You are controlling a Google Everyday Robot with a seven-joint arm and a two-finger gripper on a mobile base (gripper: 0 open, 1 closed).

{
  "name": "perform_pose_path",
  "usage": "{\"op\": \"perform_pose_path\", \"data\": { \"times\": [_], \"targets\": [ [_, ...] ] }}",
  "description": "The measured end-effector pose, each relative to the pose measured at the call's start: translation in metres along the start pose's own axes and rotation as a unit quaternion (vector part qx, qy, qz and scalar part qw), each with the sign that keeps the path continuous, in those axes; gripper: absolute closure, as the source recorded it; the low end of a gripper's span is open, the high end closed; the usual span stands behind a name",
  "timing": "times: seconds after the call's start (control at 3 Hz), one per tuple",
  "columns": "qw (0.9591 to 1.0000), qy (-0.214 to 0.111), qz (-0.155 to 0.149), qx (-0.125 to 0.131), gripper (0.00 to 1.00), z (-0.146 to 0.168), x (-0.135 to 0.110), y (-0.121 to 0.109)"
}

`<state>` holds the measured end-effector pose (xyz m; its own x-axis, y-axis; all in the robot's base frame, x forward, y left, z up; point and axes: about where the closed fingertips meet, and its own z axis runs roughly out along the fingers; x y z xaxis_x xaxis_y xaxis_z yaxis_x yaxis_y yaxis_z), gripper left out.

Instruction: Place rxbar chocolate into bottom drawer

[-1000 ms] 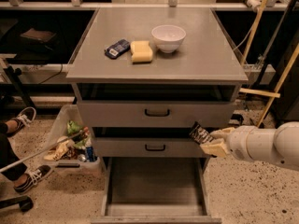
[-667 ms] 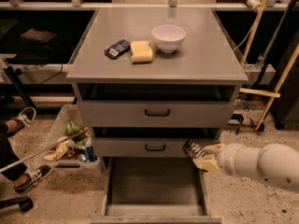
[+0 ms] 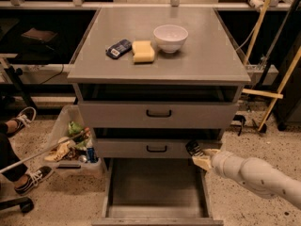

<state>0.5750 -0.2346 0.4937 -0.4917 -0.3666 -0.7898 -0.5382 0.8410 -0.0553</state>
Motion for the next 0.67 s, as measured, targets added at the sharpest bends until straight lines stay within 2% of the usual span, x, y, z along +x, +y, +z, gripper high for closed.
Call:
{"op": "perform_pose_path", "data": {
  "times": [0.33, 0.67],
  "targets": [
    [0.9984, 0.017, 0.051, -0.016, 1.00, 0.062, 0.054, -0.016],
    [0.9971, 0.019, 0.070, -0.022, 1.00, 0.079, 0.075, -0.014]
  ]
}}
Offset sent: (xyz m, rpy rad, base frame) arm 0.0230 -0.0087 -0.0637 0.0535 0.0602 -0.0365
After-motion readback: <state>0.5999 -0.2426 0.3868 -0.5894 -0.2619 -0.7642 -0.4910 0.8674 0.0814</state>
